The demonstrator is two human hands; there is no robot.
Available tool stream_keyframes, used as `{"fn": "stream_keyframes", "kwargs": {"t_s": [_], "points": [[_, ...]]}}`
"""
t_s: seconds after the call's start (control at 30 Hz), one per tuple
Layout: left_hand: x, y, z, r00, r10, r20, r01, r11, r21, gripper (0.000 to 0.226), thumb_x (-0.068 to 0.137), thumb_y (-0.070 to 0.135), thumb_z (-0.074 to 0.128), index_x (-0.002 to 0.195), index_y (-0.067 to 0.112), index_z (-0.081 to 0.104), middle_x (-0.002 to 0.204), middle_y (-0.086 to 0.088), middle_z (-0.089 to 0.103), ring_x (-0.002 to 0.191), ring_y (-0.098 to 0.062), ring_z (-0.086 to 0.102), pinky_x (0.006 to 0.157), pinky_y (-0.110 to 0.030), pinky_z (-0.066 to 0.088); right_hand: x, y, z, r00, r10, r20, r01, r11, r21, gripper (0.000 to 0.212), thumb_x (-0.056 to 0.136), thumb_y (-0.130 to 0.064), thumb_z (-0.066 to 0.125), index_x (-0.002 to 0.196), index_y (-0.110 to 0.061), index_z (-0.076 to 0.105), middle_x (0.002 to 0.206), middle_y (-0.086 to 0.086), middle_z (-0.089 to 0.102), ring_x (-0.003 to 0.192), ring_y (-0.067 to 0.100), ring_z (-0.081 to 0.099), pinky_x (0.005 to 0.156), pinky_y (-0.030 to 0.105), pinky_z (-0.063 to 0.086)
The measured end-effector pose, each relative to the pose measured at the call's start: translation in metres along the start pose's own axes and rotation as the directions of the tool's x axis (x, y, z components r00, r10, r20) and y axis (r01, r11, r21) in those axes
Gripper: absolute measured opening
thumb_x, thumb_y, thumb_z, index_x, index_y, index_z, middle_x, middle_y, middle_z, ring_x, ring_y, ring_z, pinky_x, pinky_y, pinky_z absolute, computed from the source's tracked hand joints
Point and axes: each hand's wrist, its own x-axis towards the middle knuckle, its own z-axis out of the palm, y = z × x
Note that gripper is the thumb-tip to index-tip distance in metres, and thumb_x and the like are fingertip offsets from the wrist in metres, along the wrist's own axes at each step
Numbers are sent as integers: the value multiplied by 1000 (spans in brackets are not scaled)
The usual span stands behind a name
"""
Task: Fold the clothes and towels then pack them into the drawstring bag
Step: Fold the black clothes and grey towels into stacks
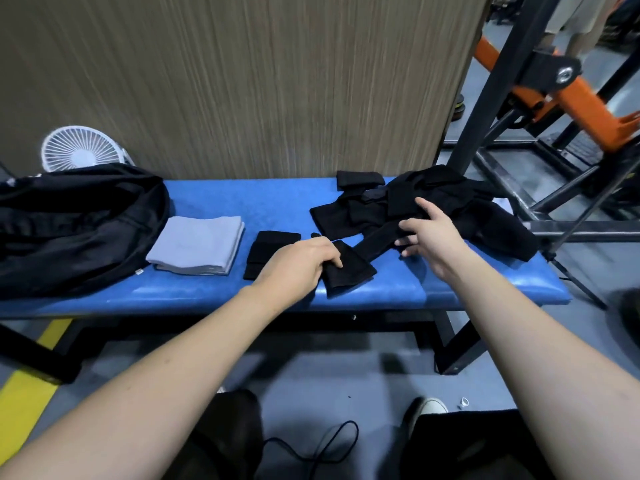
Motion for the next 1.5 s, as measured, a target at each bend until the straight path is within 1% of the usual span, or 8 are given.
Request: {"fn": "stream_keyframes", "kwargs": {"t_s": [0.3,0.47,0.67,0.87,1.03,1.2,1.37,1.5], "points": [[-12,-17,-12,1000,-17,26,18,999,-42,43,81,-14,45,93,18,71,112,9,64,95,-16,63,81,-38,52,-6,7,5,992,9,-130,1,997,79,81,86,14,59,153,-20,28,105,18,64,68,20,63,81,44,61],[-16,-23,-21,996,-74,52,73,997,14,45,82,-13,44,90,22,72,115,12,64,103,-14,57,86,-38,50,-11,7,3,979,-42,-201,42,999,-7,76,86,14,58,149,-17,30,110,5,58,92,28,64,70,39,60],[-18,-17,-30,985,-168,35,160,972,172,52,88,-4,40,101,32,76,123,21,61,103,-13,44,97,-24,31,-14,12,2,981,-125,-149,75,950,-304,80,83,9,60,149,-24,27,88,5,62,64,22,55,60,36,50],[-10,14,-22,987,-160,-15,160,972,172,29,95,16,45,112,25,66,110,9,59,103,-17,48,99,-29,35,-18,17,-5,963,-189,-194,84,888,-452,61,82,0,60,137,-19,39,87,2,54,75,22,56,61,34,47],[-3,36,-7,935,-351,48,344,932,116,44,91,57,57,107,17,46,106,2,50,95,-20,53,81,-36,45,-22,20,-13,955,-279,-101,104,635,-765,26,83,-6,56,107,-17,58,115,10,55,87,23,58,67,31,43],[6,36,6,895,-444,43,443,896,24,54,82,68,60,102,20,47,107,4,51,106,-18,50,83,-32,42,-28,23,-17,890,-446,92,168,134,-977,30,83,-23,62,113,-25,64,120,3,52,114,31,41,96,38,29],[17,43,12,855,-518,26,516,855,53,59,81,67,61,111,17,51,114,0,54,111,-21,50,88,-35,45,-33,24,-4,875,-249,415,460,161,-873,52,84,-40,72,132,-26,59,129,-4,48,115,22,42,96,34,38],[25,47,15,841,-538,47,532,841,100,46,85,48,62,112,14,50,117,-5,53,113,-25,49,88,-37,46,-34,32,6,862,-197,468,500,164,-851,65,81,-43,76,139,-24,52,128,-7,46,112,17,37,84,27,32]]}}
